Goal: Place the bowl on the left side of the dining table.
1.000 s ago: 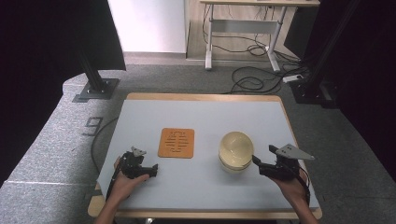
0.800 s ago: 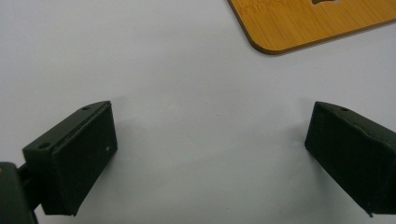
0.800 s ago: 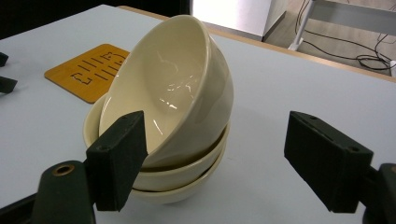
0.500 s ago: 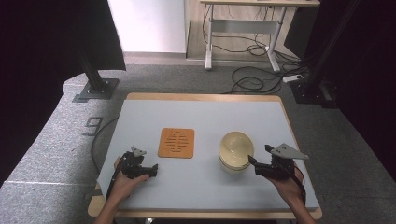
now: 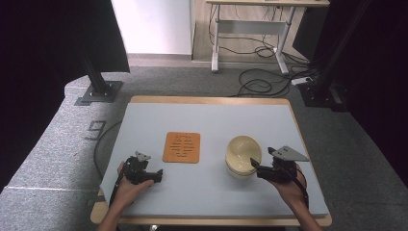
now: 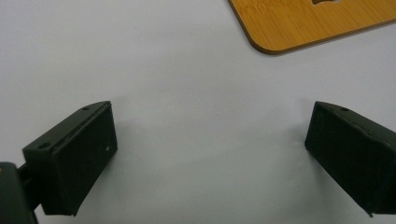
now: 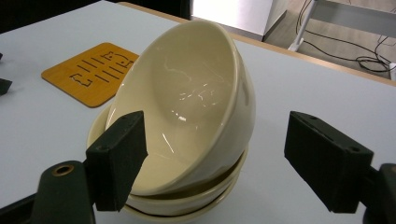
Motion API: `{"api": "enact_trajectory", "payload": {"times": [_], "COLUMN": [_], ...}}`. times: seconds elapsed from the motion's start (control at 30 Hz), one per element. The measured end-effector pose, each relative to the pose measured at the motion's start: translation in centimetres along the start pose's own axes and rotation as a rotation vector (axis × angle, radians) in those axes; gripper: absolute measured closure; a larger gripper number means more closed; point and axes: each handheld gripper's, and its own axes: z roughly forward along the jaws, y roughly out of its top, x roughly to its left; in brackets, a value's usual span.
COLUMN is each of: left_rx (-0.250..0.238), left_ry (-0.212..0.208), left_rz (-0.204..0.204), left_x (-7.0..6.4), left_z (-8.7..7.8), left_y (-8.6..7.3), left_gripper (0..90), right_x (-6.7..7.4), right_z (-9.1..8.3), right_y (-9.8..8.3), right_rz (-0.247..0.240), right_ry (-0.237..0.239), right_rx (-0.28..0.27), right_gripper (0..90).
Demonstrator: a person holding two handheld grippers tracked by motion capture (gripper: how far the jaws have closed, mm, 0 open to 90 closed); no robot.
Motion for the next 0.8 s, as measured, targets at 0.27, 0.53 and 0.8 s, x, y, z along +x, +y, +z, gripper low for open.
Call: {"api": "enact_trajectory", "payload": {"times": [0.27,0.53,0.8], "left_rx": [-0.001,-0.001,-0.001], "left_ry": [0.002,0.001,0.001], "left_rz": [-0.001,-0.002,-0.002], "left_x": [0.0,0.0,0.0], "left_z": [0.0,0.0,0.0], "left_y": [0.0,0.0,0.0], "left_gripper": [2.4,2.3,2.3], "right_x": [0.2,-0.1,-0.2], "right_z": [0.6,1.1,1.7], "right_y": [0.5,0.8,1.1], "right_rz": [-0.001,0.018,0.025], "right_ry": [0.011,0.013,0.017], "right_rx": [0.010,0.013,0.017], "right_gripper": [20.7,20.7,20.7]}}
